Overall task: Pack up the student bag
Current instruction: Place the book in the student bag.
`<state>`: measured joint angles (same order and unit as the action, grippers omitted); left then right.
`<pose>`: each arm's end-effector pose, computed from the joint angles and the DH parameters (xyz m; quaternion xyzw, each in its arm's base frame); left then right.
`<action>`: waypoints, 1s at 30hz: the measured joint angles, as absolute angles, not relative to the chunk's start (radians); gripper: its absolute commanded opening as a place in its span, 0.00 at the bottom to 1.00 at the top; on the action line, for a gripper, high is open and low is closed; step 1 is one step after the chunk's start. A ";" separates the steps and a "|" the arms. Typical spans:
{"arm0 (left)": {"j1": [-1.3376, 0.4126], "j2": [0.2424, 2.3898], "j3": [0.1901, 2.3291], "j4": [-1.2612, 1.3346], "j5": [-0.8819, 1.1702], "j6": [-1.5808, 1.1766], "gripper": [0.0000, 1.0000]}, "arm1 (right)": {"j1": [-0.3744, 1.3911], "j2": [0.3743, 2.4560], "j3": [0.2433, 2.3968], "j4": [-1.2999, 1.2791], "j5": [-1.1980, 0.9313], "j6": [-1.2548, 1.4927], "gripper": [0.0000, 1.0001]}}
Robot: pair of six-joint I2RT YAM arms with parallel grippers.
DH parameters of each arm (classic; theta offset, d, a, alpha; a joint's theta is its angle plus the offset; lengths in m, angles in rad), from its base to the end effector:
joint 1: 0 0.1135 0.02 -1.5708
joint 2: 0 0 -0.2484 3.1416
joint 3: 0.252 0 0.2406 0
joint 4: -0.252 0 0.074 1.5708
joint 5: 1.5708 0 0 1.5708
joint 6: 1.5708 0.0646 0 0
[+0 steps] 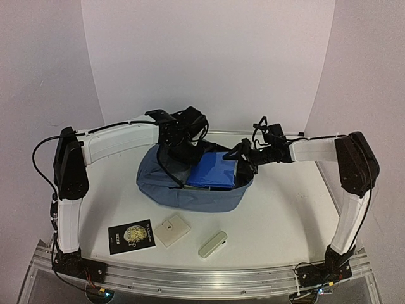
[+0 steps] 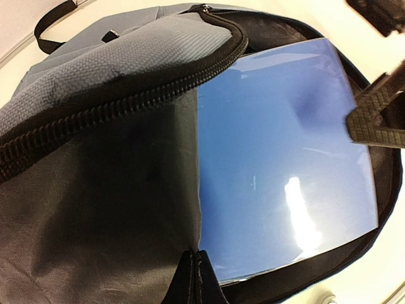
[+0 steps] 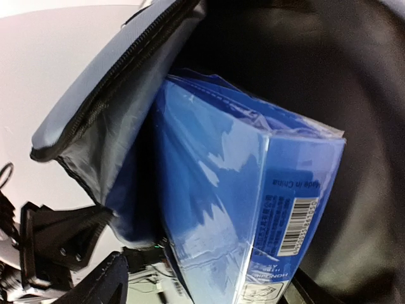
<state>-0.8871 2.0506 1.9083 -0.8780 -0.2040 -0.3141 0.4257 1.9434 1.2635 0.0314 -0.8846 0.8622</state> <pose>0.2916 -0.3372 0.2432 0.2440 0.9262 -0.0720 0.2784 0.3627 0.2193 0.1756 -0.0107 0.8314 0.5480 0.0915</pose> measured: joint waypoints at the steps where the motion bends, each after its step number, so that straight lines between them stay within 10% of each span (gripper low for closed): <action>1: -0.887 2.051 1.908 -0.878 -0.203 -0.314 0.00 | 0.425 1.928 1.266 -0.013 -0.870 0.829 0.65; 13: -0.881 2.051 1.908 -0.871 -0.186 -0.314 0.00 | 0.463 1.969 1.373 -0.221 -0.798 0.697 0.34; 22: -0.874 2.051 1.907 -0.869 -0.174 -0.315 0.00 | 0.553 2.043 1.500 -0.238 -0.764 0.703 0.72; 30: -0.868 2.043 1.889 -0.853 -0.153 -0.322 0.00 | 0.498 2.013 1.482 -0.374 -0.678 0.606 0.76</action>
<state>-0.8675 2.0430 1.8893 -0.8529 -0.1529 -0.3223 0.4982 2.0127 1.4816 -0.3740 -0.6784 0.6061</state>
